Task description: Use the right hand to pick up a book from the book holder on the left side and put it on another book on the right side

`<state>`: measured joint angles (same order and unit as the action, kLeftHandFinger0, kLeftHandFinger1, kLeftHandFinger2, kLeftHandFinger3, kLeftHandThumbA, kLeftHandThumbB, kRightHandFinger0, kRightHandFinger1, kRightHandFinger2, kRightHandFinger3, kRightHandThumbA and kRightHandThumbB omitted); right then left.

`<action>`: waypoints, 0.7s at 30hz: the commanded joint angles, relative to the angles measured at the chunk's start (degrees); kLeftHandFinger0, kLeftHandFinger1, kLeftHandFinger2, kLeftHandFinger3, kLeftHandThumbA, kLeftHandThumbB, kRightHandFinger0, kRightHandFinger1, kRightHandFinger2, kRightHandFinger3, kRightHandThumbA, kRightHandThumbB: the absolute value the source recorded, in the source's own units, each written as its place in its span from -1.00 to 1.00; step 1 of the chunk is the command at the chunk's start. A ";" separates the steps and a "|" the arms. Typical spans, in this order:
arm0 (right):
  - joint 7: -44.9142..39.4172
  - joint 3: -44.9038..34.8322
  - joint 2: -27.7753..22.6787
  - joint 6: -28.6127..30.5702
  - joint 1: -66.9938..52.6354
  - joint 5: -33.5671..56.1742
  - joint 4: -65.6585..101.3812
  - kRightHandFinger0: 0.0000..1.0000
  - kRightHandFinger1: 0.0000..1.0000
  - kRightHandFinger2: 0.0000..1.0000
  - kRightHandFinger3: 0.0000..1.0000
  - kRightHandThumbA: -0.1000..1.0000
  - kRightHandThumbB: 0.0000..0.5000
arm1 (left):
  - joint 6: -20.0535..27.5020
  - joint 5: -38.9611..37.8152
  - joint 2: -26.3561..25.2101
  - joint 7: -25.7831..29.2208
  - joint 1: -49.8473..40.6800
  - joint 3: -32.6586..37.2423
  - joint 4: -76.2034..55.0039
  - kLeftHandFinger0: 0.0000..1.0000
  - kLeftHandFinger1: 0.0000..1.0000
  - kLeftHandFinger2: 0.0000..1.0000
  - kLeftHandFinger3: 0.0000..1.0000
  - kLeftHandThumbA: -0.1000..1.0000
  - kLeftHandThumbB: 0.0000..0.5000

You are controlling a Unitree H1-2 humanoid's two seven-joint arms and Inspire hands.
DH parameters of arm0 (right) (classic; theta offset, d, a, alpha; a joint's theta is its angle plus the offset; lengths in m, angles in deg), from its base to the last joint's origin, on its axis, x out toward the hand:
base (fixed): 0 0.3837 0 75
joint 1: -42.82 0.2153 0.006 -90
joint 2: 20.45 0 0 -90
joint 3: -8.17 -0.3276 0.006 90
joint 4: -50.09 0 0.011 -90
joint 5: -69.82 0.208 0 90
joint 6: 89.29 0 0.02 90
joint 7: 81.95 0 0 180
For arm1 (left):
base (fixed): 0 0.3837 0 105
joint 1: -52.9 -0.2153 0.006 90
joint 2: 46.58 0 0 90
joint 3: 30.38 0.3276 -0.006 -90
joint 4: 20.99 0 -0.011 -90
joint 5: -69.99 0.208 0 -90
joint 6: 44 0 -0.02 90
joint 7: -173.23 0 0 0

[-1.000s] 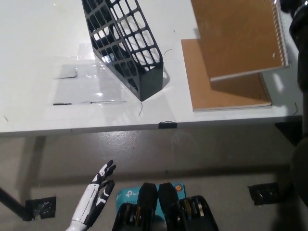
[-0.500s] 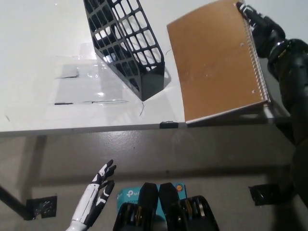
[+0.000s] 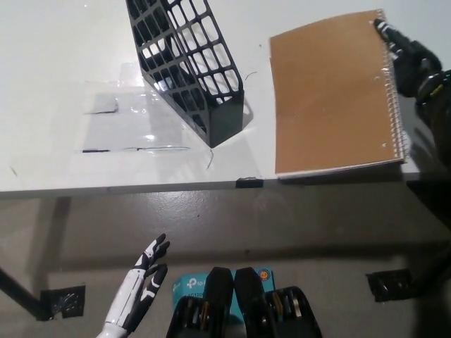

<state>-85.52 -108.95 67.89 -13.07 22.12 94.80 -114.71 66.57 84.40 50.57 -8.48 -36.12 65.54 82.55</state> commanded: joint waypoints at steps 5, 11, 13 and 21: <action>-0.25 1.36 -5.31 5.71 7.12 -0.98 -0.36 -1.00 -0.70 0.56 1.00 -1.00 -0.55 | 1.90 0.11 -0.31 1.30 -0.04 -0.43 -0.93 0.76 0.95 1.00 1.00 1.00 -0.59; 0.57 1.99 -5.45 5.53 7.74 -1.49 -1.10 -1.00 -0.64 0.51 0.30 -1.00 -0.37 | 1.92 0.16 -0.23 1.26 0.07 -0.33 -0.92 0.75 0.93 1.00 1.00 1.00 -0.60; -0.72 3.63 -5.51 4.51 7.83 -2.80 -1.19 -1.00 -0.52 0.45 -0.30 -1.00 -0.19 | 1.79 0.21 -0.36 1.17 0.28 -0.33 -0.93 0.76 0.93 0.99 1.00 1.00 -0.59; -14.86 13.95 -6.51 3.98 5.74 -7.95 -1.45 1.00 1.00 1.00 1.00 -0.12 0.29 | 1.81 0.03 -0.47 0.91 0.83 -0.29 -0.96 0.75 0.93 0.97 1.00 1.00 -0.60</action>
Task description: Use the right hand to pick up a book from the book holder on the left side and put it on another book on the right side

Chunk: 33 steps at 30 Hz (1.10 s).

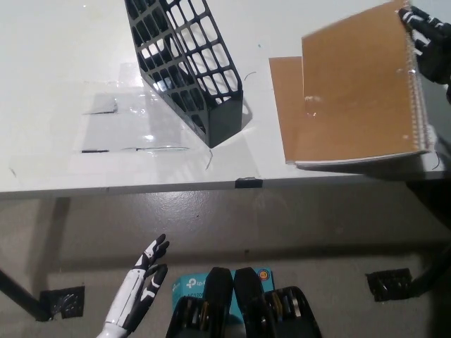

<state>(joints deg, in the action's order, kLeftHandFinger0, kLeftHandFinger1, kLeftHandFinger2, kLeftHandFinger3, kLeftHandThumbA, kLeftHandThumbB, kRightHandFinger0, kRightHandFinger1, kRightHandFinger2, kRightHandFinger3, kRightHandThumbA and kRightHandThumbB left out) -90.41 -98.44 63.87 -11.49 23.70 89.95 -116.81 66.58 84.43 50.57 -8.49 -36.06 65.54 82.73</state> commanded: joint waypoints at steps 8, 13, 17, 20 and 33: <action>-11.94 5.67 -2.35 4.94 4.04 -3.79 0.71 1.00 1.00 1.00 1.00 0.12 0.16 | 0.70 0.18 -0.64 0.61 1.24 -0.29 -1.65 0.77 0.95 0.97 1.00 1.00 -0.56; -12.77 5.66 -2.71 5.72 3.87 -3.65 0.66 1.00 1.00 1.00 1.00 0.16 0.16 | 1.41 0.48 -0.66 0.87 1.24 -0.22 -1.29 0.79 0.95 0.96 1.00 1.00 -0.56; -12.06 4.52 -3.01 7.89 3.75 -3.13 0.54 1.00 1.00 1.00 1.00 0.17 0.25 | 1.15 0.16 -0.65 0.70 1.43 -0.33 -1.26 0.78 0.95 0.96 1.00 1.00 -0.57; -8.47 5.10 -3.24 11.04 3.86 -4.53 1.10 1.00 1.00 1.00 1.00 0.15 0.38 | 0.81 0.11 -0.61 0.62 1.38 -0.34 -1.55 0.77 0.95 0.95 1.00 1.00 -0.57; -1.87 6.02 -2.45 10.11 -6.53 -8.94 53.32 1.00 1.00 1.00 1.00 0.79 0.36 | 0.97 -0.22 -0.80 1.30 4.85 -1.27 -0.26 0.74 0.92 0.99 1.00 1.00 -0.40</action>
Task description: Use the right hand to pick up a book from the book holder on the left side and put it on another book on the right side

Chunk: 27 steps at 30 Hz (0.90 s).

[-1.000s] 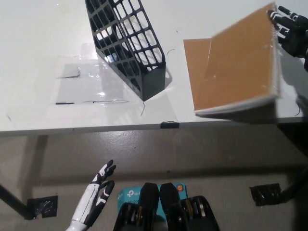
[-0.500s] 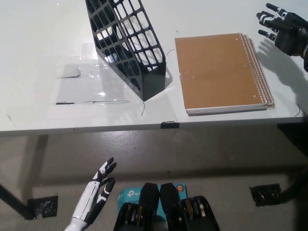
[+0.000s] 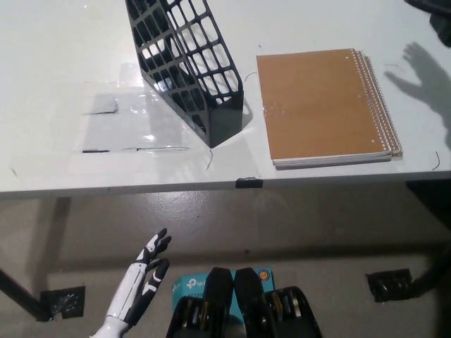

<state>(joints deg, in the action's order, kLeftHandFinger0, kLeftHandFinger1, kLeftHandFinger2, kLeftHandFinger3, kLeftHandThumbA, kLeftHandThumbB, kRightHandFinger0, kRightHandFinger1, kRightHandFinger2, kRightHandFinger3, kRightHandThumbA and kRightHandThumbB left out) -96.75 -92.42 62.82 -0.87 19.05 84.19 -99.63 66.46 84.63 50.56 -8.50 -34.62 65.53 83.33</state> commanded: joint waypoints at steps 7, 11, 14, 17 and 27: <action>2.15 0.68 -0.02 -10.79 -11.92 2.35 70.14 1.00 1.00 1.00 1.00 0.70 0.36 | 0.92 -2.19 -1.08 0.49 4.95 -1.69 -0.73 0.92 1.00 1.00 1.00 1.00 -0.36; 1.24 2.02 0.00 -15.03 -17.55 6.30 84.23 1.00 1.00 1.00 1.00 0.69 0.39 | 0.74 -2.24 -1.75 0.25 6.18 -1.93 -0.40 1.00 1.00 1.00 1.00 1.00 -0.35; 1.27 2.74 1.13 -14.47 -20.60 7.12 89.30 1.00 1.00 1.00 1.00 0.67 0.40 | 0.61 -1.92 -1.78 0.38 7.25 -1.93 -0.11 1.00 1.00 1.00 1.00 1.00 -0.36; 0.11 4.23 2.03 -12.48 -23.98 8.06 93.91 1.00 1.00 1.00 1.00 0.71 0.37 | 0.24 -1.74 -1.73 0.34 8.67 -1.87 0.37 1.00 1.00 1.00 1.00 1.00 -0.37; -1.40 8.29 4.56 -9.66 -31.13 1.49 102.59 1.00 1.00 1.00 1.00 0.84 0.42 | 0.75 -2.71 -2.25 -0.05 11.12 -2.16 1.57 1.00 1.00 1.00 1.00 1.00 -0.38</action>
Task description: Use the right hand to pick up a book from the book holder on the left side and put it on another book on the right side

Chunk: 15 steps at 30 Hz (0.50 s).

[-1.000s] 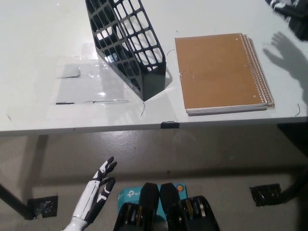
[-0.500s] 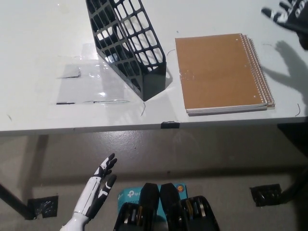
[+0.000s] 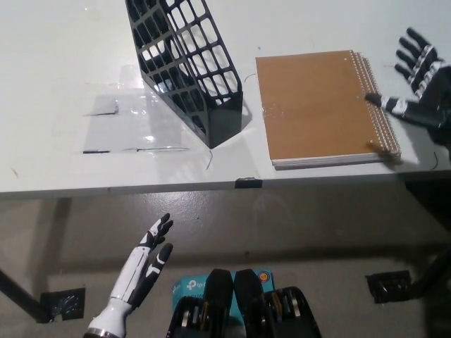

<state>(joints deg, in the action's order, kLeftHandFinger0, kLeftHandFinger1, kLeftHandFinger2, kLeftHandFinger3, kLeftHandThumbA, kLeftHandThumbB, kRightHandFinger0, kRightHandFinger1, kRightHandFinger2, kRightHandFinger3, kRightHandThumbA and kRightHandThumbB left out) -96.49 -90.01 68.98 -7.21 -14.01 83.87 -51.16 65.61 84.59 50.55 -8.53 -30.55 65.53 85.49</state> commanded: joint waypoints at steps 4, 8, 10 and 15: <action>-1.22 7.01 -0.31 -5.70 1.16 2.54 57.13 1.00 1.00 1.00 1.00 0.83 0.46 | 1.76 -2.81 -2.24 -0.07 7.69 -2.14 -0.25 1.00 1.00 1.00 1.00 1.00 -0.40; -1.75 9.74 2.87 -4.00 -2.70 0.35 58.01 1.00 1.00 1.00 1.00 0.89 0.37 | 1.38 -2.70 -2.15 0.13 7.75 -2.24 -0.43 1.00 1.00 1.00 1.00 1.00 -0.42; -2.73 11.49 4.05 -2.10 -4.61 -1.07 56.49 1.00 1.00 1.00 1.00 0.91 0.31 | 1.14 -2.55 -2.11 0.21 7.41 -2.23 -0.63 1.00 1.00 1.00 1.00 1.00 -0.44; -3.38 15.03 6.30 0.80 -11.25 -4.02 51.11 1.00 1.00 1.00 1.00 0.92 0.26 | 1.41 -2.78 -2.10 0.00 6.72 -2.05 -0.73 1.00 1.00 1.00 1.00 1.00 -0.43</action>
<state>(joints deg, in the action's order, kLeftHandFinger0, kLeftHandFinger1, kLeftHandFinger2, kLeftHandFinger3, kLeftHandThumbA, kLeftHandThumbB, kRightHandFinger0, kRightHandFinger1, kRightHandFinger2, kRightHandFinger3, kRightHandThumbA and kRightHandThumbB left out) -96.82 -83.07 73.29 -9.24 -23.17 83.38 -24.01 65.30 84.37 50.52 -8.54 -28.08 65.44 86.63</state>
